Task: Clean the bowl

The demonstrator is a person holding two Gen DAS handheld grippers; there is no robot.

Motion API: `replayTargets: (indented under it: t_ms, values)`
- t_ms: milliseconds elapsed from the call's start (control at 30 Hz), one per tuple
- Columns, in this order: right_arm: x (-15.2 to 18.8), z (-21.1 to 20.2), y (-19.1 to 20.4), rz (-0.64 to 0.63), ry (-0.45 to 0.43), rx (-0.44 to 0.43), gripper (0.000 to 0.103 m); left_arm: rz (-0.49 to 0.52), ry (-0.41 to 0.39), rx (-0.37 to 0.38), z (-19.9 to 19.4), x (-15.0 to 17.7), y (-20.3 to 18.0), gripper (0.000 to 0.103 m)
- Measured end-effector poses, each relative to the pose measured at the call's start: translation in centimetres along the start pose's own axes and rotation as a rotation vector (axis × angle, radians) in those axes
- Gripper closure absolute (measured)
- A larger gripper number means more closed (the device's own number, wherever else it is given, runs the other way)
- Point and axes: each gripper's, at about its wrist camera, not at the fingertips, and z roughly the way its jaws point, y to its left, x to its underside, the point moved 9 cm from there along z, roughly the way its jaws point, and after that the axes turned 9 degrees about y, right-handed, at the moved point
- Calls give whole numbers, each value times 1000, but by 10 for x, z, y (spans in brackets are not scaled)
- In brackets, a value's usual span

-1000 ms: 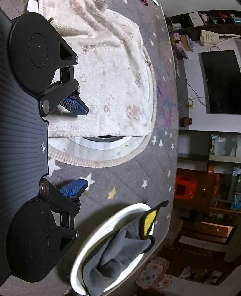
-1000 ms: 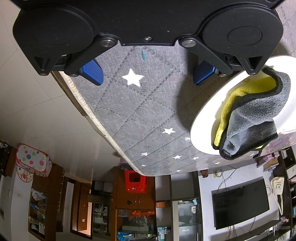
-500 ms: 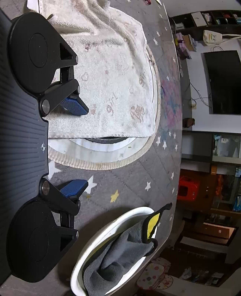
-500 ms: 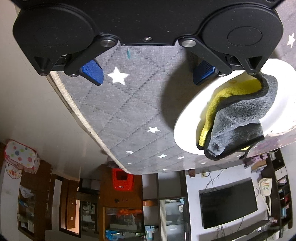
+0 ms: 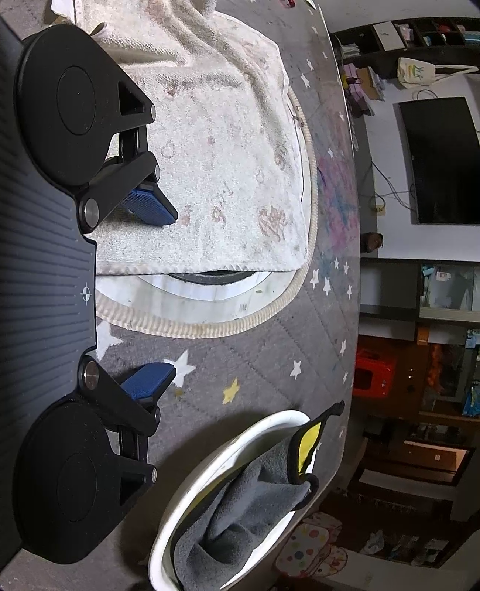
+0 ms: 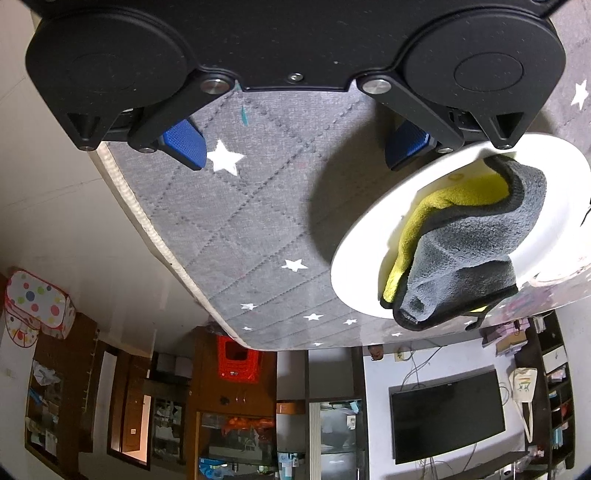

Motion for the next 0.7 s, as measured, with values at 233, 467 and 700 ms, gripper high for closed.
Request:
replayTargets:
  t_ms: [233,467,700]
  values:
    - [1,0,-1,4,-2,-4,0,8,-13,-7,2,0,0,14]
    - [3,-5,-7,6,-3,-6,0,7,-38,-18,4,1,4,5]
    - [3,-2,-5,5,-4,-5,0,2,-40,-15,5,-1,7,1]
